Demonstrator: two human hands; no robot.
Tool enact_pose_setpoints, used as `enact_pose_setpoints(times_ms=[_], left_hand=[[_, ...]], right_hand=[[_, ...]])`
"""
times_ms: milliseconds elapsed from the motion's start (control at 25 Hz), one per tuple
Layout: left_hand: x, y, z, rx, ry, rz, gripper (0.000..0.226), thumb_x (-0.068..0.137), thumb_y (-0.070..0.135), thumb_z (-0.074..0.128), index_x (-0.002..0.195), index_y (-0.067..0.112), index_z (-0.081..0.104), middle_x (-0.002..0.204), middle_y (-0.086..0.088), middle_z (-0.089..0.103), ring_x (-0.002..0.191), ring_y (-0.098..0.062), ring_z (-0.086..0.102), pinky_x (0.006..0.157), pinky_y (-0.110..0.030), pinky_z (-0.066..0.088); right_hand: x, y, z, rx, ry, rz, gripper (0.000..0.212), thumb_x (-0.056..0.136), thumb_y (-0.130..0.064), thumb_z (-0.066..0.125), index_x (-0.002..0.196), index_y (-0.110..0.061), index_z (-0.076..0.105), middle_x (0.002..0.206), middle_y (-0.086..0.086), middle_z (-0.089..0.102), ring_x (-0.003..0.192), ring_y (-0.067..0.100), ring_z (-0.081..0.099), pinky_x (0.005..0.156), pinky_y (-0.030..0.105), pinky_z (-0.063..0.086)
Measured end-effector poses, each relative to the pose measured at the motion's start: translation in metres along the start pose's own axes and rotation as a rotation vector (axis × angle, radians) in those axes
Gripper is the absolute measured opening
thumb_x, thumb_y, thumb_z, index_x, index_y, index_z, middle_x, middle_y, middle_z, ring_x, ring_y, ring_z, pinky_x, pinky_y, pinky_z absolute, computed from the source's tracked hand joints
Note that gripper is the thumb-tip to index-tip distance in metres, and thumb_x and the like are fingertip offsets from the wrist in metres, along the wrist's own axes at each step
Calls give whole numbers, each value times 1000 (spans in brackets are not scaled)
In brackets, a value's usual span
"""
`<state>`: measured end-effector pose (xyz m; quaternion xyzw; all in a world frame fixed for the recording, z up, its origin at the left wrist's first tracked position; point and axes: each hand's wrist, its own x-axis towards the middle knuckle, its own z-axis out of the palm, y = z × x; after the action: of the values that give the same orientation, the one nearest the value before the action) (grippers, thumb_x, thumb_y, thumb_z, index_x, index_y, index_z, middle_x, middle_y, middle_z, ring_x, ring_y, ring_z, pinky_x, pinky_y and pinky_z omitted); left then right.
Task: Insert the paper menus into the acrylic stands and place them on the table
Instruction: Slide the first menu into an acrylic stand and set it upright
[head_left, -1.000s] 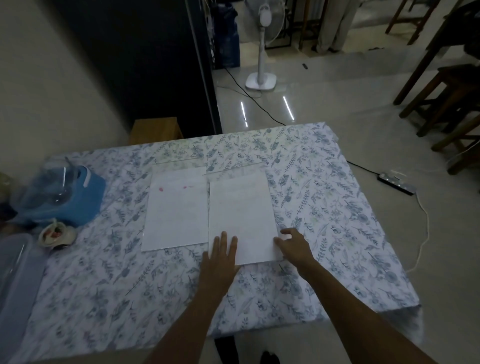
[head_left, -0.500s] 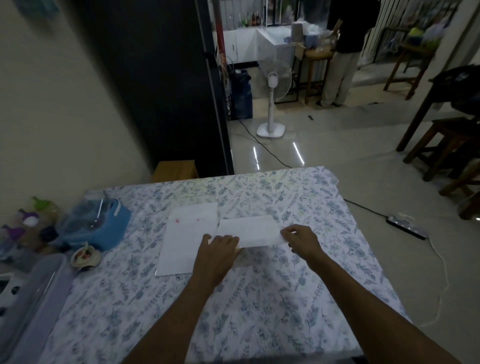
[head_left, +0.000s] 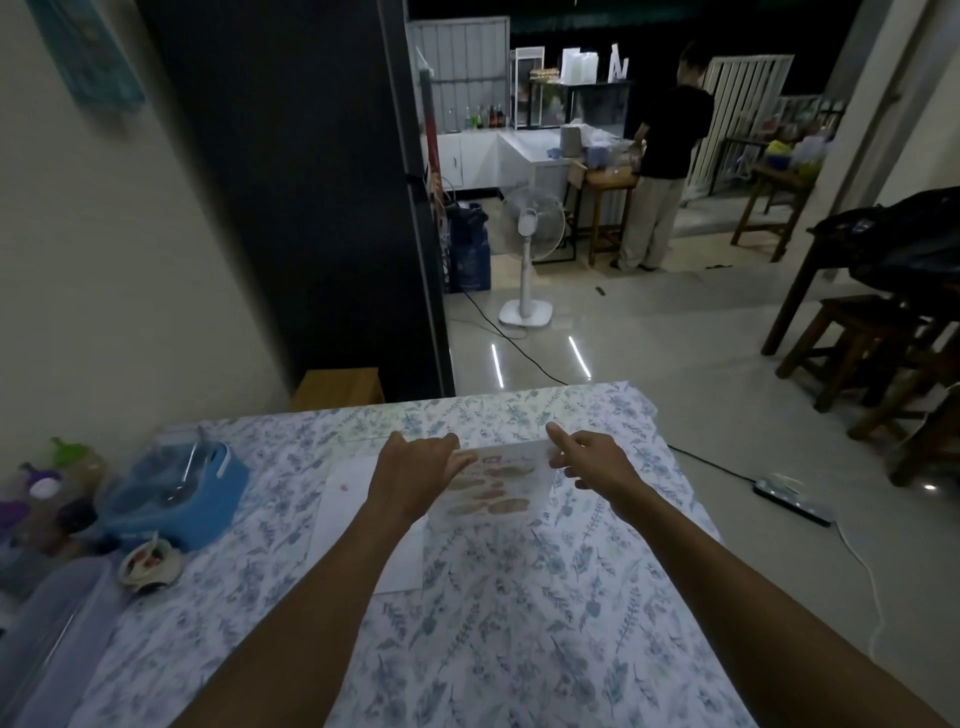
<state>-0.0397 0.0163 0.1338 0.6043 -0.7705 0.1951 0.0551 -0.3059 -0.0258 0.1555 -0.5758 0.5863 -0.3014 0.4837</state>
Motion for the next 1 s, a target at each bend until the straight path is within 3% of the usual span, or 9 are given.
enact_pose_setpoints(times_ms=[80, 240, 360, 480, 600, 680, 760, 1000], left_hand=[[8, -1, 5, -11, -28, -63, 85, 92, 62, -11, 96, 24, 66, 77, 1, 66, 62, -21, 61, 69, -37, 43], [21, -4, 23, -109, -63, -197, 34, 90, 58, 55, 97, 26, 61, 86, 2, 65, 78, -21, 61, 70, -39, 51], [31, -12, 30, -96, -45, -223, 47, 74, 42, 80, 110, 22, 58, 98, -1, 66, 86, -23, 61, 71, -40, 49], [44, -24, 36, -118, -36, -225, 69, 63, 49, 86, 119, 20, 56, 106, -3, 67, 93, -26, 62, 80, -47, 51], [55, -31, 48, -119, -38, -218, 83, 62, 48, 87, 130, 18, 49, 119, -5, 64, 106, -27, 59, 92, -51, 48], [63, -37, 57, -139, -35, -216, 85, 62, 44, 89, 131, 17, 48, 122, -5, 63, 111, -26, 58, 96, -51, 47], [72, -44, 64, -172, -35, -215, 82, 64, 42, 88, 131, 18, 46, 122, -4, 62, 111, -24, 57, 96, -50, 47], [90, -58, 71, -210, -56, -186, 80, 68, 38, 85, 133, 18, 43, 119, -3, 60, 109, -24, 55, 97, -51, 44]], right_hand=[[2, -4, 3, -27, 1, -24, 56, 90, -64, 53, 103, -12, 70, 95, 3, 76, 90, 23, 71, 76, 36, 56], [16, -15, 11, -22, 65, -3, 54, 90, -65, 52, 100, -14, 68, 94, 3, 76, 86, 23, 70, 68, 32, 52], [35, -23, 19, 28, 82, 40, 53, 88, -66, 54, 102, -17, 67, 96, 4, 75, 86, 22, 70, 71, 36, 52], [55, -31, 27, 78, 122, 73, 52, 87, -64, 58, 106, -17, 64, 100, 7, 72, 88, 25, 69, 77, 40, 53], [72, -37, 29, 113, 119, 148, 51, 85, -64, 62, 93, -14, 64, 97, 6, 68, 87, 26, 67, 89, 49, 53], [82, -40, 29, 169, 84, 237, 54, 82, -65, 65, 93, -13, 63, 102, 6, 65, 91, 26, 64, 92, 49, 50], [91, -41, 32, 196, 66, 293, 63, 78, -68, 66, 106, -12, 60, 112, 9, 62, 98, 30, 62, 90, 47, 49], [113, -48, 45, 268, 97, 306, 63, 80, -65, 67, 110, -10, 58, 117, 12, 63, 102, 32, 61, 91, 47, 47]])
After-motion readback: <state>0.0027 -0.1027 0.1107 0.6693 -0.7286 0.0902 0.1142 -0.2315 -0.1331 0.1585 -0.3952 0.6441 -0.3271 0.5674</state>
